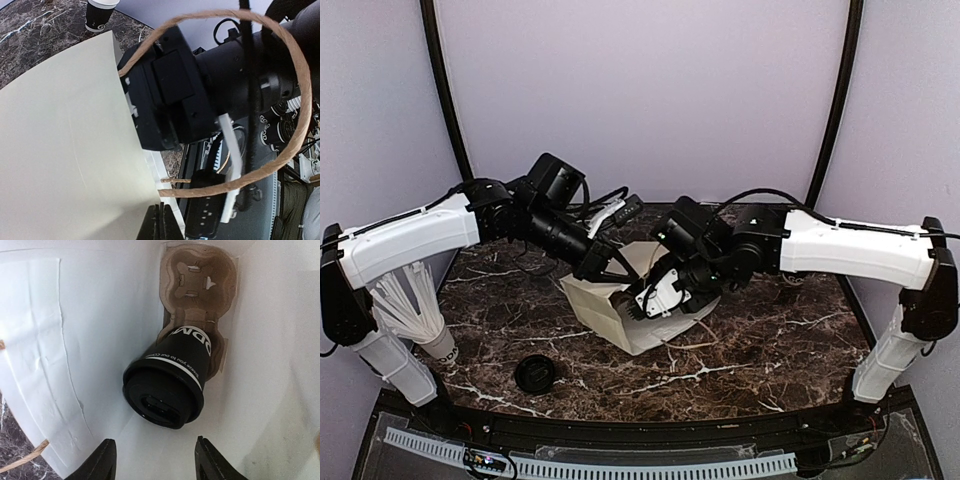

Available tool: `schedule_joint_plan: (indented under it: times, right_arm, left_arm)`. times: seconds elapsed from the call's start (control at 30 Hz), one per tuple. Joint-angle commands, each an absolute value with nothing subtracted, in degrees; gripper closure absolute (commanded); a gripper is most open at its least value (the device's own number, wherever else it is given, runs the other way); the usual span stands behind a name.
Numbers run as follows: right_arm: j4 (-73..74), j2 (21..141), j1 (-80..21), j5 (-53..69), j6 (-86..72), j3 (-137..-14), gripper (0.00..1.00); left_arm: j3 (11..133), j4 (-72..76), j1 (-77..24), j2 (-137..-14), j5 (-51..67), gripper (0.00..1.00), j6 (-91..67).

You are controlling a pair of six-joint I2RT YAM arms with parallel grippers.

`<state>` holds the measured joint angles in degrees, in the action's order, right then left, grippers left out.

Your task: Pack the takeout coffee

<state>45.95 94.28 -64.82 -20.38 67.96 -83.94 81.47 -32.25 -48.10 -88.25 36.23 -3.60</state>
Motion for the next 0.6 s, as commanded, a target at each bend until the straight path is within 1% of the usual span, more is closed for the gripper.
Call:
schedule_joint_plan:
  times: [0.0, 0.13, 0.33, 0.57]
  right_arm:
    - [49.3, 93.6, -67.1, -19.4, 65.4, -89.7, 0.43]
    - [51.6, 94.5, -69.2, -19.5, 65.8, -90.4, 0.4]
    - [53.4, 95.5, -70.7, -20.1, 65.4, -90.4, 0.39]
    - [62.2, 92.0, -70.9, -14.6, 58.8, -97.1, 0.39]
  left_arm:
    - [84.0, -39.0, -47.8, -84.4, 38.2, 1.0, 2.4]
    - [84.7, -41.7, -47.7, -83.8, 39.7, 1.0, 4.4]
    - [84.7, -44.4, -47.6, -83.9, 41.0, 1.0, 7.2]
    - [83.3, -42.7, -46.8, -83.0, 40.2, 1.0, 8.3]
